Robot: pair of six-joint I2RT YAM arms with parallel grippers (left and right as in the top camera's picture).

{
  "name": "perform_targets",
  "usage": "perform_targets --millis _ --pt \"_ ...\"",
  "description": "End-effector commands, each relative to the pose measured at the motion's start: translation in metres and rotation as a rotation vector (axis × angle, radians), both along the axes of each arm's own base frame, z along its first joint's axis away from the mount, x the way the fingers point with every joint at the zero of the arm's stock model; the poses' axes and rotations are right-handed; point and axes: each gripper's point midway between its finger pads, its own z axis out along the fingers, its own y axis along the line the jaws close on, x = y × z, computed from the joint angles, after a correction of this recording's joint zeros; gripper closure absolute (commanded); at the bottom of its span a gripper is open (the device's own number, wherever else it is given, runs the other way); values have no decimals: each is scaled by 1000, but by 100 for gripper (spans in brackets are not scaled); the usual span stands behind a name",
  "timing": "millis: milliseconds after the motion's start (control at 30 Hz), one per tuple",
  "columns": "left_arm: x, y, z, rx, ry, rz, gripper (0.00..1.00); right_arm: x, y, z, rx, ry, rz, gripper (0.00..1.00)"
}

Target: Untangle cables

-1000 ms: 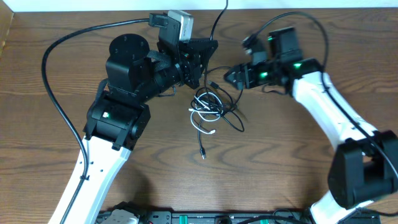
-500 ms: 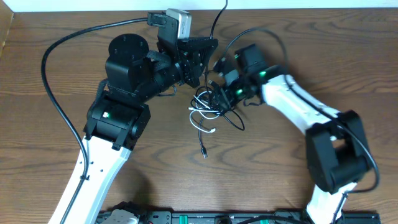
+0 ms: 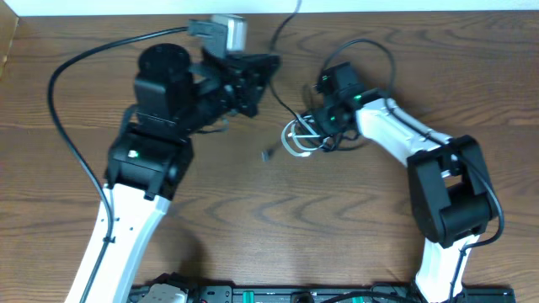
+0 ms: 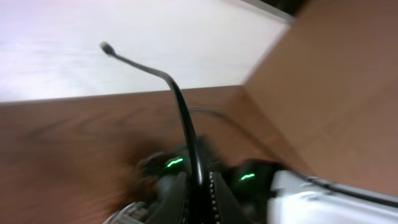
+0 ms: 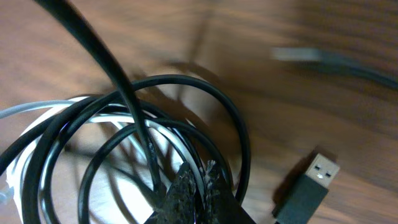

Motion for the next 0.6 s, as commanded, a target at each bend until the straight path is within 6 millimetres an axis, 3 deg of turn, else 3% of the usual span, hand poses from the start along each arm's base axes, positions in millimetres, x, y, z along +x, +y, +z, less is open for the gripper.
perform_targets --millis 0,167,333,433,567 --pt "6 41 -5 32 43 134 93 14 -21 27 56 -41 -127 99" --pt "11 104 -48 122 216 368 93 18 -26 75 172 -106 -102 99" --pt "7 155 -71 214 307 571 93 10 -28 123 296 -145 -78 99" --pt "3 169 -79 245 341 625 93 1 -26 135 346 -130 -61 99" --pt "-3 173 -96 277 413 636 92 -11 -20 131 380 -66 -47 99"
